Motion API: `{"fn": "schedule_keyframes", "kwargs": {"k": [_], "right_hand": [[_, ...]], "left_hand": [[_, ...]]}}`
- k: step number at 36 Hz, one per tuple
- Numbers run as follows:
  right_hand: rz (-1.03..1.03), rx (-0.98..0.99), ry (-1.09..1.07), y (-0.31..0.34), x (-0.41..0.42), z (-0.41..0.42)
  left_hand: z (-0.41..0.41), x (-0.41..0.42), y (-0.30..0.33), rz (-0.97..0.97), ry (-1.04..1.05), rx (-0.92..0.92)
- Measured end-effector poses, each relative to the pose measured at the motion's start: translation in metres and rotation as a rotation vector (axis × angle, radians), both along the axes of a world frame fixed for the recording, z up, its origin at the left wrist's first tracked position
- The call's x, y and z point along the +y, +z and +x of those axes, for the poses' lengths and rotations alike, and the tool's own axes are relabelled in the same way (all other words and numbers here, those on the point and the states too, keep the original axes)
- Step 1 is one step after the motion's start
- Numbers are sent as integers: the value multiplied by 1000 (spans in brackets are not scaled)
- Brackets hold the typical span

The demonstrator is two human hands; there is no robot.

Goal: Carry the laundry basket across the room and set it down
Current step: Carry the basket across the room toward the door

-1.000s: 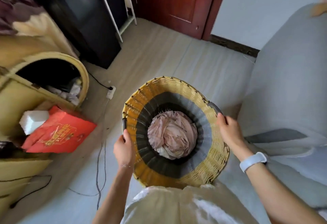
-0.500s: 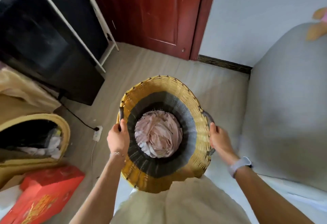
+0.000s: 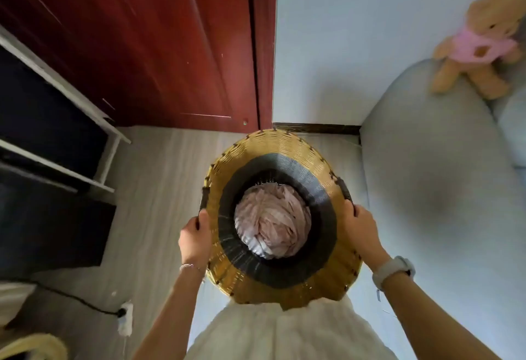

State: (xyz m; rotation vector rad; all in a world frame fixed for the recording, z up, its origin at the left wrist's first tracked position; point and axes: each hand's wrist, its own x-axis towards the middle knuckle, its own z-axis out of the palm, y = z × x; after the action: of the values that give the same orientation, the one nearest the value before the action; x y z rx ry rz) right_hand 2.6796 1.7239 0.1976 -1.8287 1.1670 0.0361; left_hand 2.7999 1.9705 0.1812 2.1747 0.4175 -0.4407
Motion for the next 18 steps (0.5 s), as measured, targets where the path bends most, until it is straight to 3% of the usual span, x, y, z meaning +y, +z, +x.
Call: {"fn": "schedule_keyframes", "kwargs": {"k": [8, 18], "right_hand": [[6, 19, -156, 12, -74, 86], [70, 83, -293, -8, -135, 119]], "left_hand": [[130, -88, -5, -99, -152, 68], [187, -190, -18, -9, -320, 76]]}}
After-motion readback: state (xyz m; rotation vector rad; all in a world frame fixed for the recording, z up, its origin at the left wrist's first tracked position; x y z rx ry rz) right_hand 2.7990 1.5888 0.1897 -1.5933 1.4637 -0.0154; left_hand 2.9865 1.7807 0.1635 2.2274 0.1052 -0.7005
